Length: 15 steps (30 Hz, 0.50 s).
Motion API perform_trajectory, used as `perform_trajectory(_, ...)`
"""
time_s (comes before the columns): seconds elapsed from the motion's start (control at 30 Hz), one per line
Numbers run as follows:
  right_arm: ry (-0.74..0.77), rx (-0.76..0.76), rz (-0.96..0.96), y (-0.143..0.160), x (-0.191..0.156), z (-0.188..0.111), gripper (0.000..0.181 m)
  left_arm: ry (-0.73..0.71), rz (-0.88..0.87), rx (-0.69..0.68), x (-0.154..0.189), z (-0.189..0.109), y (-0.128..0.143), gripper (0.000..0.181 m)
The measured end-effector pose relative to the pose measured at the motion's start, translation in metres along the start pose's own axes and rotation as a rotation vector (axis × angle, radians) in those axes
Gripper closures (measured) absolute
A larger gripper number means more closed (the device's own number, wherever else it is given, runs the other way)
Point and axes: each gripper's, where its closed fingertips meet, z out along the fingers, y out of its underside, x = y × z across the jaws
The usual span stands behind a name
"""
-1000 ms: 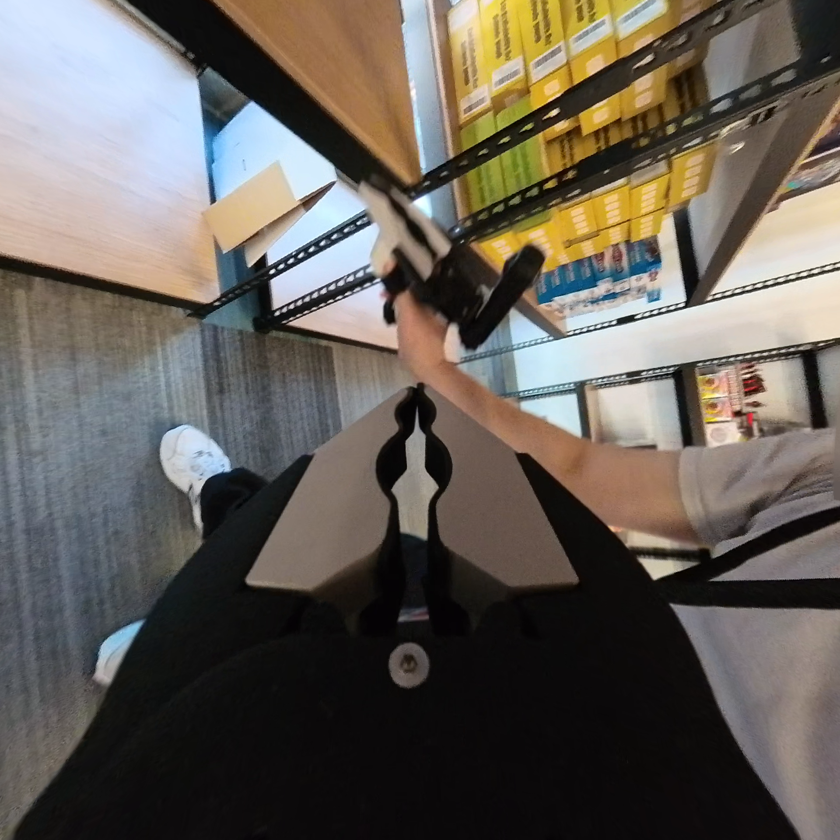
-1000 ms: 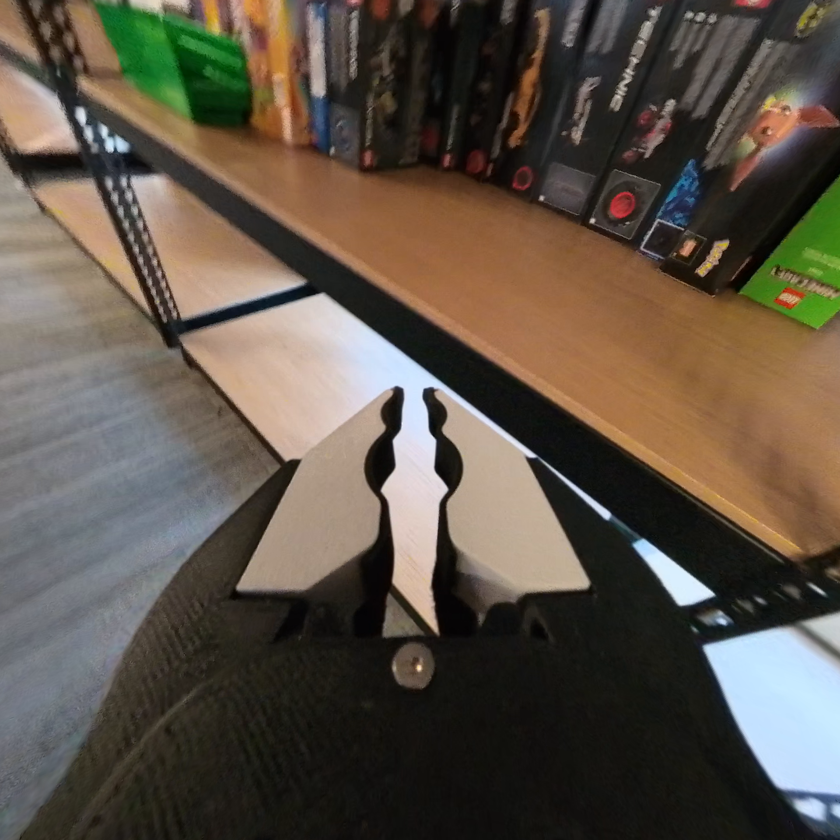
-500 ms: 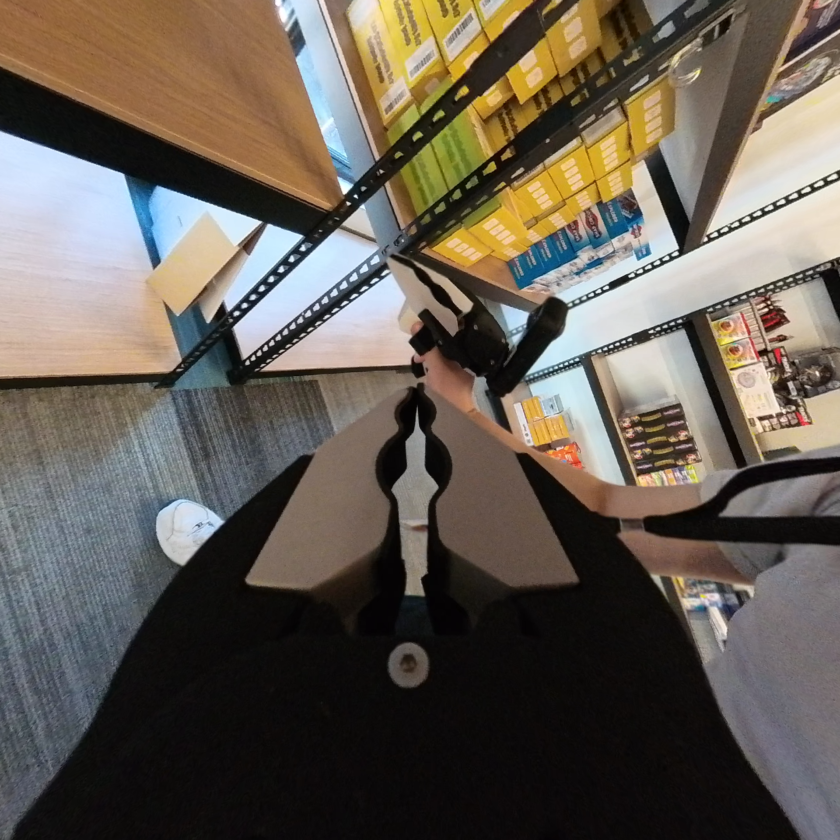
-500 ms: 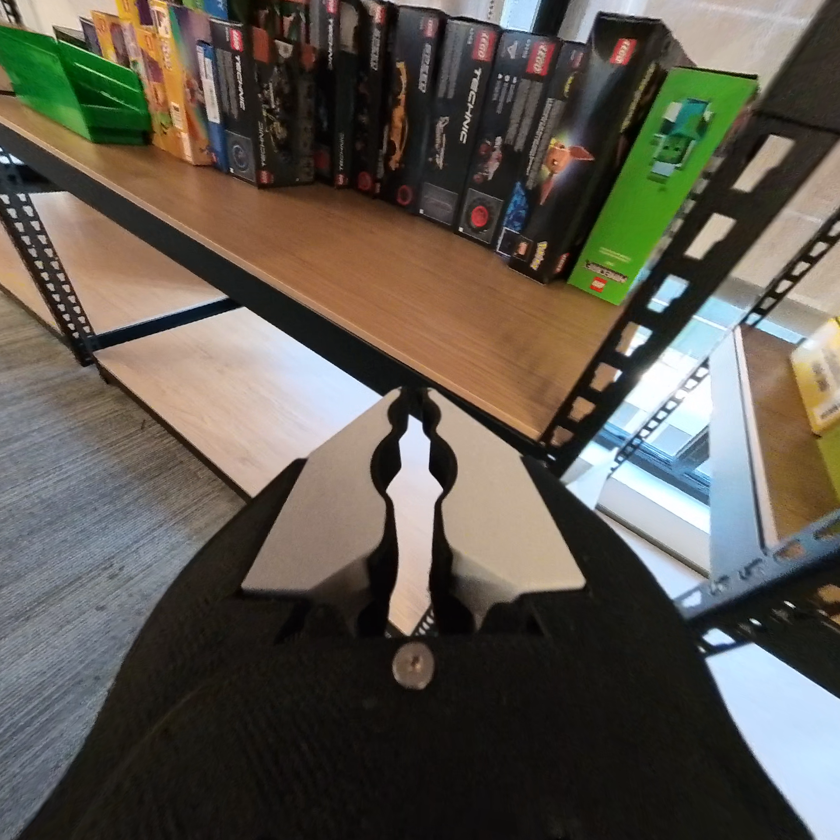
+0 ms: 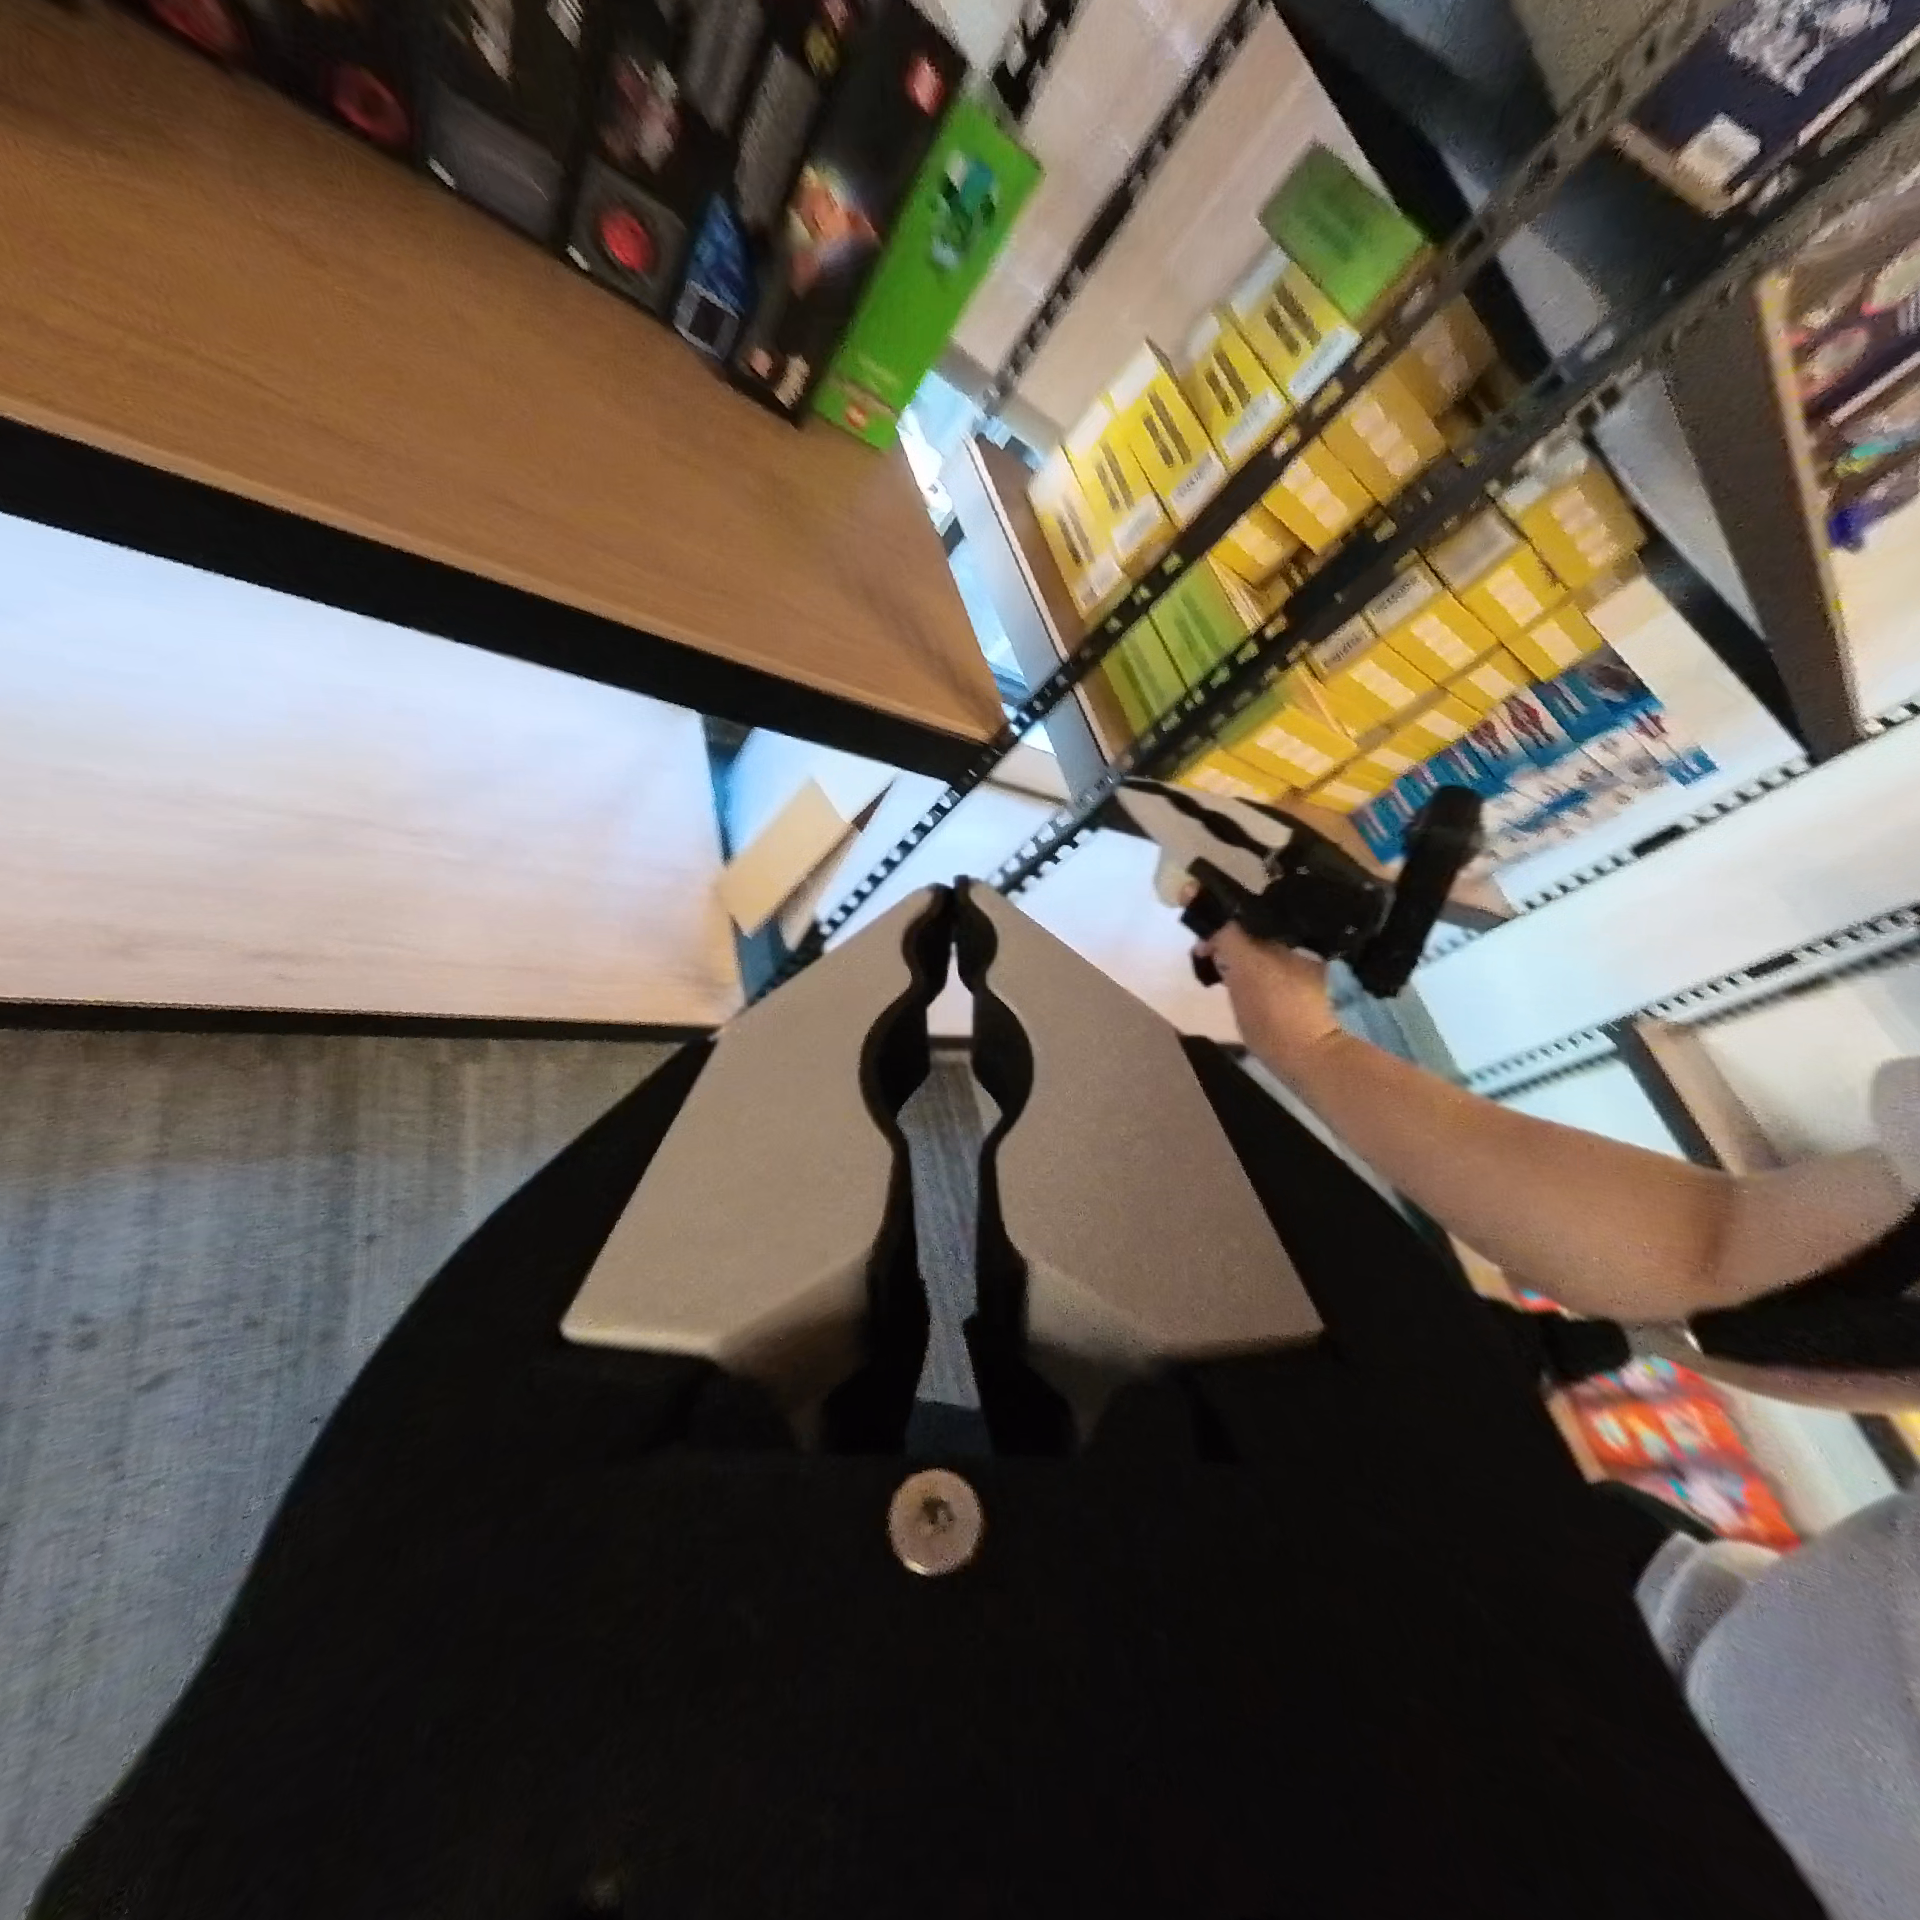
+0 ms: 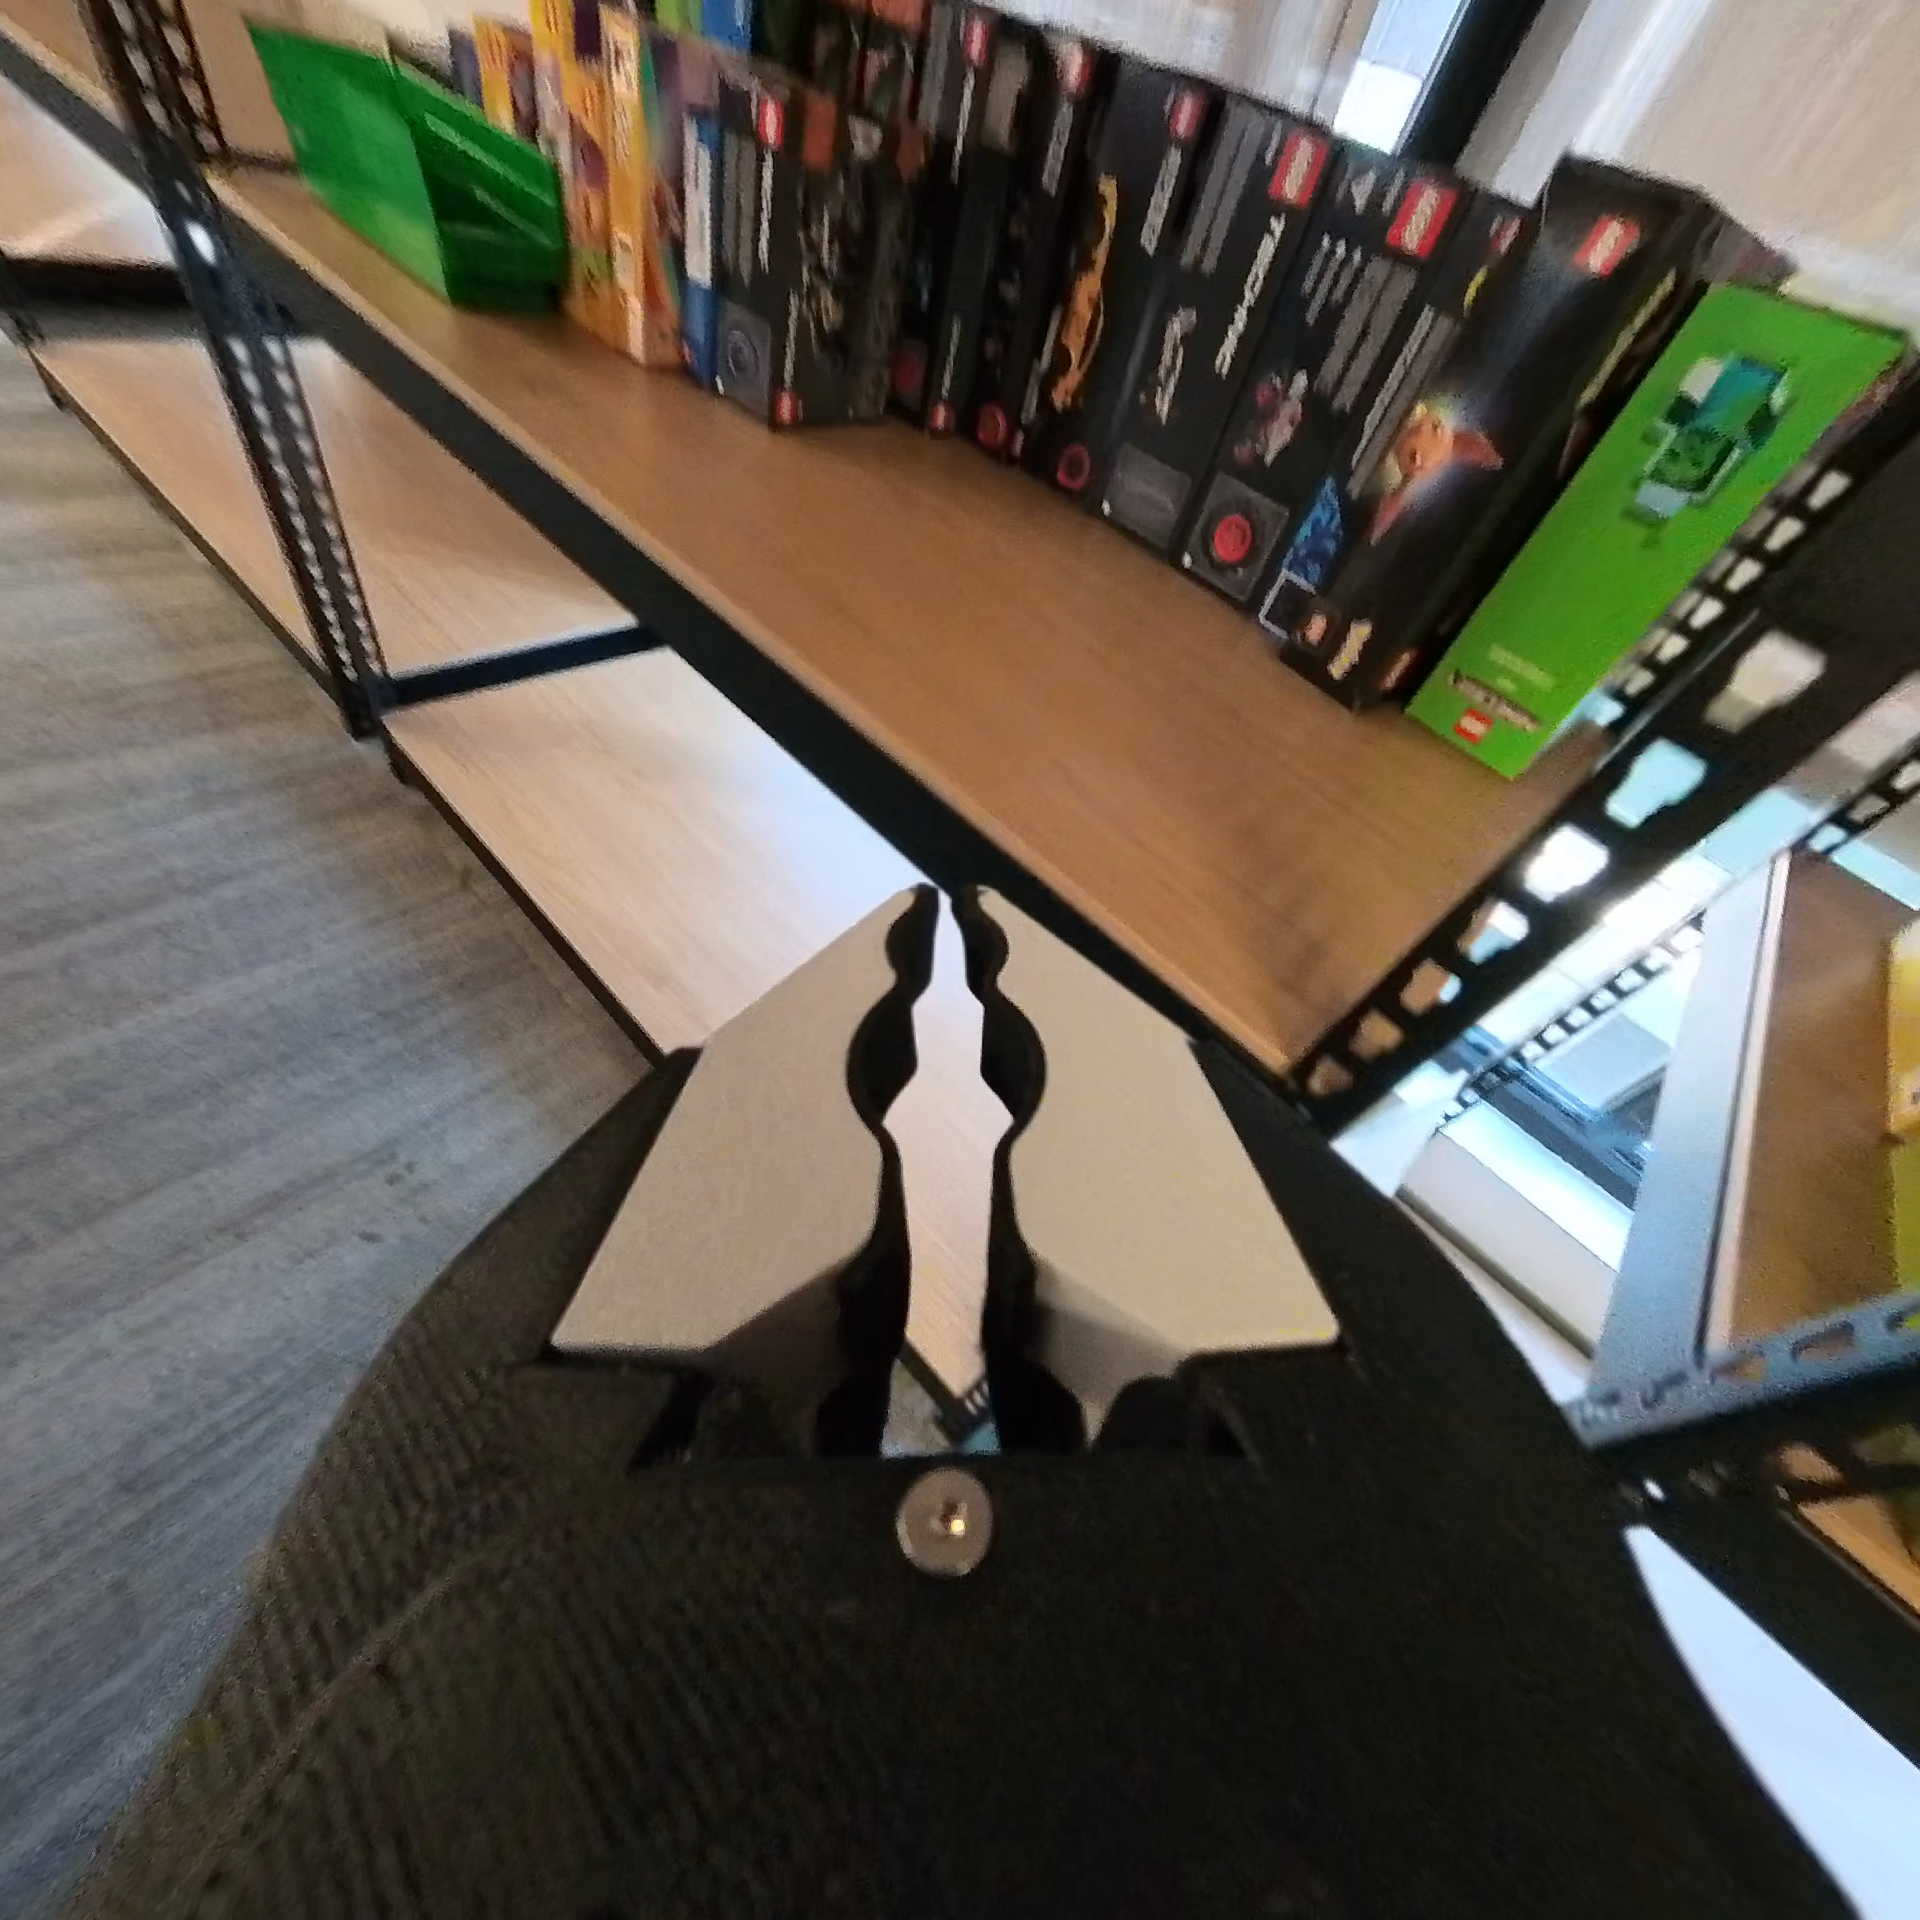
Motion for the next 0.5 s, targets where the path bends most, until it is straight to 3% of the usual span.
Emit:
perform_trajectory(0.13, -0.043, 0.061, 0.004, -0.077, -0.018, -0.002, 0.179, -0.098, 0.04, 0.107, 0.008, -0.078, -0.034, 0.181)
perform_trajectory(0.33, -0.167, 0.1, -0.025, -0.182, -0.059, -0.012, 0.178, -0.241, 0.178, 0.232, 0.051, -0.189, -0.085, 0.181)
perform_trajectory(0.5, -0.239, 0.124, 0.059, -0.257, -0.063, -0.02, 0.174, -0.34, 0.221, 0.345, 0.078, -0.27, -0.123, 0.181)
